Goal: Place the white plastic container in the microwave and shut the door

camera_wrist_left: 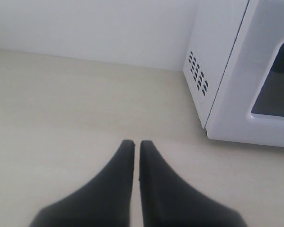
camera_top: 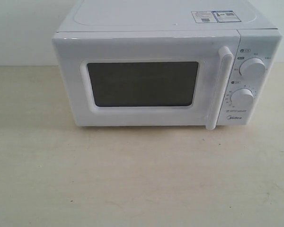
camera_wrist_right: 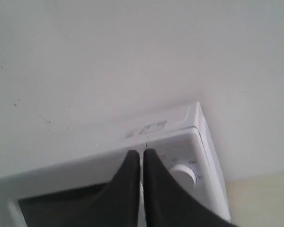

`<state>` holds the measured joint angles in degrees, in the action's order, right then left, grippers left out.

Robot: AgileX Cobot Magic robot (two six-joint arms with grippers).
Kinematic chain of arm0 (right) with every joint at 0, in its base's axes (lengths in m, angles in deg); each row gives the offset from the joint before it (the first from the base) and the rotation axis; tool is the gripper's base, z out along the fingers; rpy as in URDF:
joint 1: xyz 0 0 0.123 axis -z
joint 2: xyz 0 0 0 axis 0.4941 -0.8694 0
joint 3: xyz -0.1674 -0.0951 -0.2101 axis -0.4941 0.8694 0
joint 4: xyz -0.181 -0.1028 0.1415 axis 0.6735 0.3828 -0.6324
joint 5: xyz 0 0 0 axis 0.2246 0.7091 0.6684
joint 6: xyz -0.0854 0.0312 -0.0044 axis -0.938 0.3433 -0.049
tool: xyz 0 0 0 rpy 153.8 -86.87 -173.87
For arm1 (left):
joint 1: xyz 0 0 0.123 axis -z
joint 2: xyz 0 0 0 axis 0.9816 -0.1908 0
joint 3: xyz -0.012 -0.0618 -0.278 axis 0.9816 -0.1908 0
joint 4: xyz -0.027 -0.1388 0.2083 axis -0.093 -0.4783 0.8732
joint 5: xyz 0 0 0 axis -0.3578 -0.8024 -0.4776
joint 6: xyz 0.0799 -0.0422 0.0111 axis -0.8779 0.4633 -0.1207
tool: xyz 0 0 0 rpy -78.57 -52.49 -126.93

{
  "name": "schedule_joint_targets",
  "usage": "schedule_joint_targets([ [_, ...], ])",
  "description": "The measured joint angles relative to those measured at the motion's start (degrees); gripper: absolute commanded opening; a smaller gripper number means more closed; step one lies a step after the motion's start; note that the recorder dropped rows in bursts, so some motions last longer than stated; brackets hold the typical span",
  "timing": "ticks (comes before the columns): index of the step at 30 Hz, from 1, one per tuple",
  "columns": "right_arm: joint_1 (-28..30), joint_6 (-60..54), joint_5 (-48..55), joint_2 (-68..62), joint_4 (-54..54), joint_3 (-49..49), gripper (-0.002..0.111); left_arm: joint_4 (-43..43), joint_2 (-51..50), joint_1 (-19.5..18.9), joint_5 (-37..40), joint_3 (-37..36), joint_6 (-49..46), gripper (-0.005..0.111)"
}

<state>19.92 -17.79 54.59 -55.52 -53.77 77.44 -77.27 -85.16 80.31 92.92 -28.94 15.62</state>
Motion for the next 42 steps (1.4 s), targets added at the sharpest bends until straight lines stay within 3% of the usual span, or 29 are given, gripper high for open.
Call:
schedule_joint_targets([
  [5, 0.0, -4.6, 3.3, 0.0, -2.8, 2.8, 0.000, 0.0, 0.0, 0.0, 0.0, 0.0, 0.0, 0.004],
  [9, 0.0, -11.0, 12.3, 0.0, -3.8, 2.8, 0.000, 0.0, 0.0, 0.0, 0.0, 0.0, 0.0, 0.004],
  [17, 0.0, -12.3, 27.4, 0.0, -3.0, 2.8, 0.000, 0.0, 0.0, 0.0, 0.0, 0.0, 0.0, 0.004],
  [42, 0.0, -12.4, 28.5, 0.0, -2.4, 3.1, 0.000, 0.0, 0.0, 0.0, 0.0, 0.0, 0.0, 0.004],
])
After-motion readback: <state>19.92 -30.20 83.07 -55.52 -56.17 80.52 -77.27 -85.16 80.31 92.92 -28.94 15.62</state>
